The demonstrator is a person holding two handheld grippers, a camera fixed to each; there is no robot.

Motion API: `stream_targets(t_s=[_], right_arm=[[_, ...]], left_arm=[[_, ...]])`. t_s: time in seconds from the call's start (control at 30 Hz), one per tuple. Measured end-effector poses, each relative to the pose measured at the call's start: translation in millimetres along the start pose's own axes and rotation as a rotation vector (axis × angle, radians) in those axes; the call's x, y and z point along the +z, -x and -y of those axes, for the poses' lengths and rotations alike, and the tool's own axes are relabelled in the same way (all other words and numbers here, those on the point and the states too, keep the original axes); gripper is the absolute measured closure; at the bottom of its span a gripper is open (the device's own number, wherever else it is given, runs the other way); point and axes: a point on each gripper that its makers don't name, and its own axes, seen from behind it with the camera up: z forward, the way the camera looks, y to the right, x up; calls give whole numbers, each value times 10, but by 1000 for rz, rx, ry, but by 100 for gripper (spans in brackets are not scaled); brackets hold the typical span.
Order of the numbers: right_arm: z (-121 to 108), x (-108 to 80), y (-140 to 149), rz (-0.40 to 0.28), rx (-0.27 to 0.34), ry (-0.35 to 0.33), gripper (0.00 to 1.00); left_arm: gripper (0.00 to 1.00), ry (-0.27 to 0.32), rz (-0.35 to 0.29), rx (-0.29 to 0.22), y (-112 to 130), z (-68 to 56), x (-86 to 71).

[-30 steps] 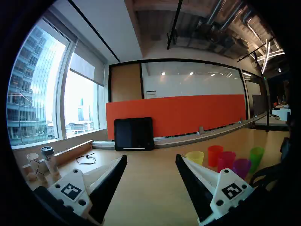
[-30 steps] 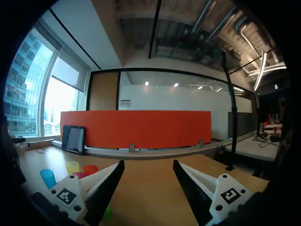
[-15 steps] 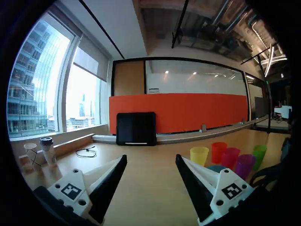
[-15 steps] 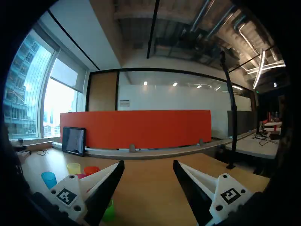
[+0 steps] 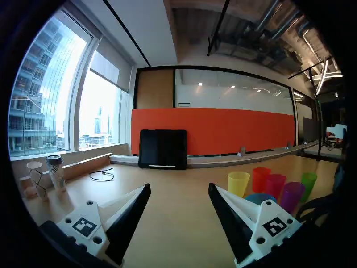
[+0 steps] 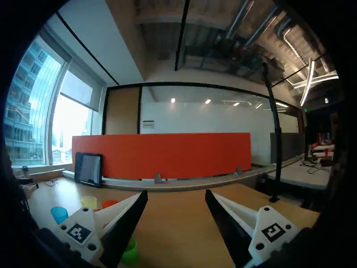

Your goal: Pour water

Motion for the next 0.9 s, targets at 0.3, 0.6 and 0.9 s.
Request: stream_targets(t_s=[0.3,0.6,0.9], right_arm=[[23,14,-25,-1,-5,-4,0],[-7,2,-60,-10,-3,-1,0],[6,1,-83,-22,-16,-9,0]], left_arm=[[4,6,22,4,63,-22,34],[4,9,23,7,58,-22,37],[4,9,24,9,68,-19,43]])
